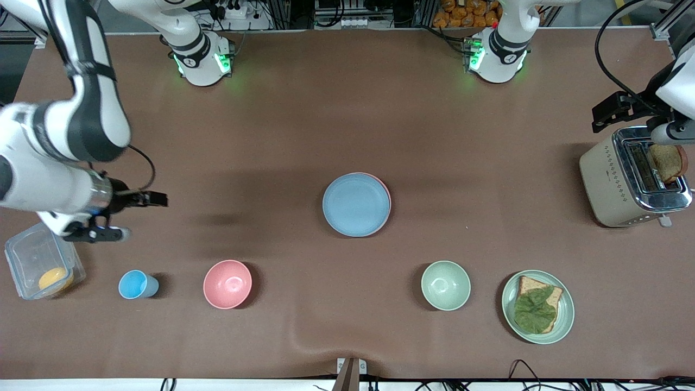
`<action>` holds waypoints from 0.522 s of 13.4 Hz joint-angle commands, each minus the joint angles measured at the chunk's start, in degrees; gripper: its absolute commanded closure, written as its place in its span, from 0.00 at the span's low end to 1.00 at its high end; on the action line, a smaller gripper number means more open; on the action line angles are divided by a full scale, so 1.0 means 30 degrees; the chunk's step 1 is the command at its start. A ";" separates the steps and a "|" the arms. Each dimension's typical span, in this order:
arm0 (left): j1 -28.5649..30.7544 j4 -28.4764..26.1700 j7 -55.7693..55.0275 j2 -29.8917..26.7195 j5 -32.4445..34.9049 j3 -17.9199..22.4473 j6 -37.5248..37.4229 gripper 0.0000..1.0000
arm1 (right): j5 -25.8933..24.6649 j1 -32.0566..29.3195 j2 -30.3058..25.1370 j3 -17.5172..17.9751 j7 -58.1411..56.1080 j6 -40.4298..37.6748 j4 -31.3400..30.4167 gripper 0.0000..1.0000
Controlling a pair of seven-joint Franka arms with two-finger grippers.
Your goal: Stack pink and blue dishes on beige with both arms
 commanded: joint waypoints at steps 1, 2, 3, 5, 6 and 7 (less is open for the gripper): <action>-0.0230 -0.0128 0.0401 -0.0347 -0.0334 0.0289 -0.0242 0.00 | -0.1010 -0.1328 -0.2817 0.0347 -0.1371 -0.1298 -0.0703 0.00; -0.0202 -0.0128 0.0402 -0.0318 -0.0334 0.0289 -0.0242 0.00 | -0.1333 -0.1360 -0.3549 0.0347 -0.1522 -0.1738 -0.0644 0.00; -0.0201 -0.0070 0.0402 -0.0288 -0.0305 0.0289 -0.0242 0.00 | -0.1423 -0.1361 -0.4195 0.0318 -0.1436 -0.2206 -0.0644 0.00; -0.0143 -0.0040 0.0402 -0.0317 -0.0305 0.0289 -0.0213 0.00 | -0.1453 -0.1448 -0.4669 0.0317 -0.1289 -0.2560 -0.0469 0.00; -0.0114 -0.0040 0.0402 -0.0317 -0.0305 0.0289 -0.0241 0.00 | -0.1453 -0.1507 -0.4641 0.0317 -0.1202 -0.3084 0.0199 0.00; -0.0055 -0.0069 0.0402 -0.0346 -0.0305 0.0202 -0.0242 0.00 | -0.1366 -0.1768 -0.4206 0.0346 -0.1201 -0.3554 0.1134 0.00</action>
